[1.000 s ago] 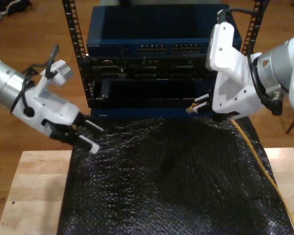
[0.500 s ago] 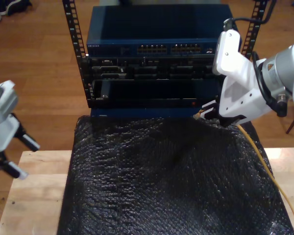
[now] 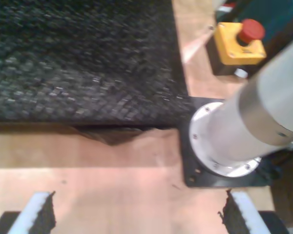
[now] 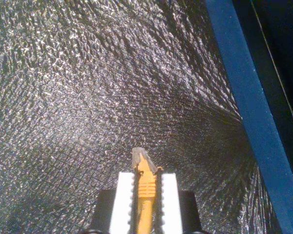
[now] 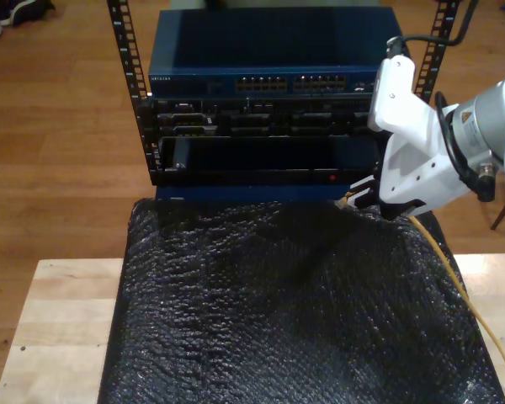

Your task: Grab the cable and plug it in

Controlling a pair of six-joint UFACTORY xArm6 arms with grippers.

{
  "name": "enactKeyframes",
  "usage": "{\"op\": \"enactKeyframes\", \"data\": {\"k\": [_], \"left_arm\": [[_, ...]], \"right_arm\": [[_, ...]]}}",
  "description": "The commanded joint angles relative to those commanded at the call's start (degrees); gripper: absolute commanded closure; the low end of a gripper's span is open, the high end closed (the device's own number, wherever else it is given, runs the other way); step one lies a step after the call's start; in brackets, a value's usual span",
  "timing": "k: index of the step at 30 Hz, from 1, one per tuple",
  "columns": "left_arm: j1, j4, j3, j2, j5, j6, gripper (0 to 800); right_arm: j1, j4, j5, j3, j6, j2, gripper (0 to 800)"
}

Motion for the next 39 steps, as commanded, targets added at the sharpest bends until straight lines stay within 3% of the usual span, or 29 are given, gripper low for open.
{"op": "enactKeyframes", "data": {"k": [8,17,27,32,39], "left_arm": [[8.09,5.54,8.18,-0.26,0.18,8.79,2],[12.40,10.64,16.44,-5.01,-0.97,14.95,1],[15.65,12.75,23.21,-7.65,-9.05,17.49,1],[15.65,15.21,28.75,-11.78,-14.59,17.76,1],[15.74,16.18,33.32,-15.91,-18.29,18.64,1]], "right_arm": [[0.00,0.18,0.00,0.88,0.00,0.18,800],[0.00,0.26,0.00,1.23,0.00,0.53,800],[-0.09,0.35,0.00,2.29,-0.09,0.79,800],[-0.18,0.18,-0.09,2.55,-0.09,0.79,800],[-0.18,0.26,-0.09,3.34,-0.09,0.79,800]]}}
